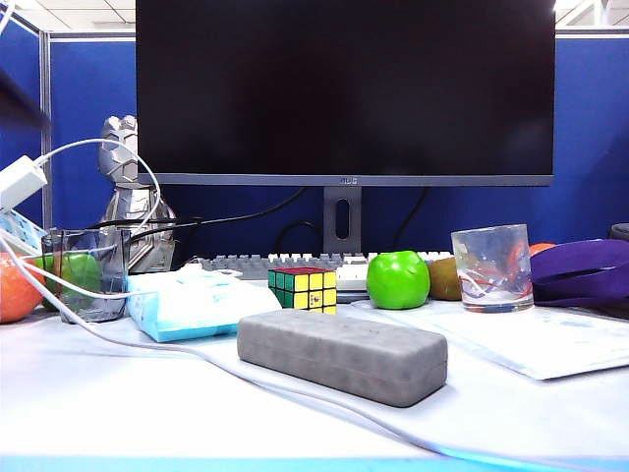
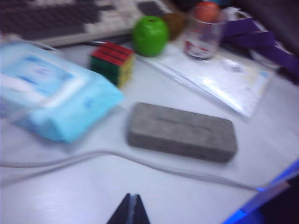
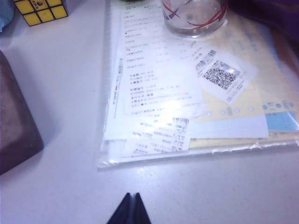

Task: Pick up the glasses, fold the temples of the glasses, place the glasses into the glasses case, and finally close the glasses case.

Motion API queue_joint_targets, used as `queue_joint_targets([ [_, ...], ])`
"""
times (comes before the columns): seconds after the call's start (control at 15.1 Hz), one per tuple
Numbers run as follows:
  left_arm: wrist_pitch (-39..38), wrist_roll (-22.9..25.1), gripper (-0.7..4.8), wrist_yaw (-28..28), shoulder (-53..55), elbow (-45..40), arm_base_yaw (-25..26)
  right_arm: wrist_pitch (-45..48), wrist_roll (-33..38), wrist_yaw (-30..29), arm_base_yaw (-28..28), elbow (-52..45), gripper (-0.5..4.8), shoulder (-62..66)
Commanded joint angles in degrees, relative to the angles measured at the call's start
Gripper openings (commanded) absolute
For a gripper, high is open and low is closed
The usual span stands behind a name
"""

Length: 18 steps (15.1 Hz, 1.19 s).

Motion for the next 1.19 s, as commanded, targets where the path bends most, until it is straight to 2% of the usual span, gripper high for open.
queue_joint_targets([
  [0.07,8.5,0.1,-0.06,1.9,0.0,-5.0,0.0,0.8,0.2,0.3,0.1,0.2,-0.05,-0.1],
  [0.26,12.4,1.2,-0.06,1.5,-0.8,-9.4,0.1,0.8,0.2,0.3,0.1,0.2,-0.05,-0.1],
  [0.4,15.0,5.6,-0.06,-0.3,-4.2,-11.7,0.3,0.8,0.2,0.5,0.1,0.2,-0.05,-0.1],
  [0.53,14.8,9.0,-0.06,-0.9,-7.6,-12.4,3.0,0.8,0.2,0.3,0.1,0.2,-0.05,-0.1],
  [0.73,12.7,8.9,-0.06,0.6,-15.1,-14.1,13.8,0.8,0.2,0.3,0.1,0.2,-0.05,-0.1],
  [0.79,12.2,8.8,-0.06,3.0,-18.4,-14.9,18.9,0.8,0.2,0.3,0.1,0.2,-0.05,-0.1],
  [0.92,12.0,9.0,-0.06,4.5,-22.8,-16.6,25.5,0.8,0.2,0.3,0.1,0.2,-0.05,-0.1],
  [1.19,7.4,10.4,-0.06,3.3,-22.8,-16.7,30.4,1.0,0.2,0.2,0.1,0.2,-0.05,-0.1],
])
